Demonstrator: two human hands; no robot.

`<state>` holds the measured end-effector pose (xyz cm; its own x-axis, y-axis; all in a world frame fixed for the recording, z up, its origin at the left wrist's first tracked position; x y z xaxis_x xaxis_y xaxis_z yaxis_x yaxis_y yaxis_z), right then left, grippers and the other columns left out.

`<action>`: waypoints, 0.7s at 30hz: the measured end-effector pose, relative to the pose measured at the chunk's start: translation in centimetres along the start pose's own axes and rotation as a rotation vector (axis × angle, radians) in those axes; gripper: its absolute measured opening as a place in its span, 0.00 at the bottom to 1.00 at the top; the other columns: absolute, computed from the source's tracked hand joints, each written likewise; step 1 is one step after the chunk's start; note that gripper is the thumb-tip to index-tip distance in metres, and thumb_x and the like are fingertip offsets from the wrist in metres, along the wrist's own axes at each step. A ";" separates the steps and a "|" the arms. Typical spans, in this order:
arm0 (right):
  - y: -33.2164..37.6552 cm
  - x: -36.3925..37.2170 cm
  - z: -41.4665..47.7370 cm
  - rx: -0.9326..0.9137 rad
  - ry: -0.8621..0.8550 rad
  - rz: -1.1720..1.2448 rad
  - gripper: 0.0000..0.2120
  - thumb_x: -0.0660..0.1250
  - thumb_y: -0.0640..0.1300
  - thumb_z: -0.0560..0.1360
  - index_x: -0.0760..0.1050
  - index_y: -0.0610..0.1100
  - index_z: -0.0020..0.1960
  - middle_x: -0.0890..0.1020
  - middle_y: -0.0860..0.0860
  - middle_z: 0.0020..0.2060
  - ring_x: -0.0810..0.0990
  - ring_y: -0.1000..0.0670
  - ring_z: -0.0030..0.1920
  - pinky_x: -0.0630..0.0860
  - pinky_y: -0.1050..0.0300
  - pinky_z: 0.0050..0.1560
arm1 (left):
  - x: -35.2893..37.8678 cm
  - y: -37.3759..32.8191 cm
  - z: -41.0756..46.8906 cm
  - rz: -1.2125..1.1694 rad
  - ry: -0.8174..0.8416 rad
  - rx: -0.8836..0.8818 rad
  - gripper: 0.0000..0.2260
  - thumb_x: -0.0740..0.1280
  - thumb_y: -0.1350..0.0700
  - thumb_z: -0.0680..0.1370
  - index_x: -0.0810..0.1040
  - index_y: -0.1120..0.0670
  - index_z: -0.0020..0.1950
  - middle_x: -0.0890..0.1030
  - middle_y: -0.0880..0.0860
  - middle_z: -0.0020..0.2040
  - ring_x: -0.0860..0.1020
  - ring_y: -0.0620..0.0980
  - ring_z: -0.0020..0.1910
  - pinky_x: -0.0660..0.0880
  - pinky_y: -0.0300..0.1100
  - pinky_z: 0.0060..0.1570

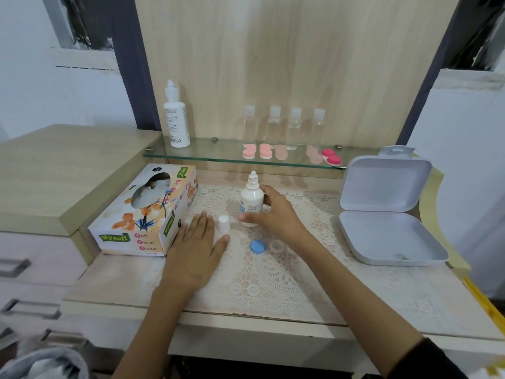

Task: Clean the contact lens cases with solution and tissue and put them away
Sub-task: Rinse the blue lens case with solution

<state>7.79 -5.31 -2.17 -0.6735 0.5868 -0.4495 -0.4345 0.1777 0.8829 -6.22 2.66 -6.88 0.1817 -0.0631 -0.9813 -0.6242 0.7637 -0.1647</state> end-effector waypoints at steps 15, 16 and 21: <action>-0.1 -10.8 -2.0 -0.168 -0.170 -0.329 0.28 0.83 0.43 0.56 0.79 0.46 0.54 0.82 0.53 0.47 0.80 0.51 0.49 0.77 0.54 0.54 | -2.5 -0.5 -0.7 -0.203 -0.240 0.102 0.27 0.53 0.42 0.79 0.63 0.55 0.74 0.64 0.51 0.74 0.59 0.48 0.74 0.53 0.47 0.73; -0.4 -11.4 -2.2 -0.174 -0.170 -0.360 0.28 0.83 0.43 0.56 0.79 0.46 0.54 0.82 0.53 0.47 0.80 0.51 0.49 0.77 0.51 0.55 | -3.5 -0.6 -1.1 -0.243 -0.321 0.126 0.27 0.54 0.41 0.77 0.68 0.54 0.71 0.70 0.52 0.70 0.65 0.50 0.70 0.60 0.49 0.70; -0.9 -12.1 -2.7 -0.284 -0.156 -0.499 0.26 0.82 0.42 0.58 0.80 0.44 0.54 0.84 0.51 0.46 0.81 0.49 0.47 0.78 0.46 0.51 | -6.2 -2.6 -2.7 -0.292 -0.505 0.169 0.23 0.58 0.40 0.72 0.76 0.48 0.63 0.78 0.46 0.58 0.73 0.48 0.59 0.65 0.48 0.61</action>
<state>14.72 -14.72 2.07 -0.2604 0.5998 -0.7566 -0.8333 0.2561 0.4898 -7.77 -0.65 -0.62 0.6913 -0.0036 -0.7226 -0.3729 0.8548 -0.3610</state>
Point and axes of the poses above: each hand's wrist, its own z-axis towards the middle knuckle, its own x-axis out of the palm, y = z × x, the point moved 10 cm from there along z, towards the middle knuckle
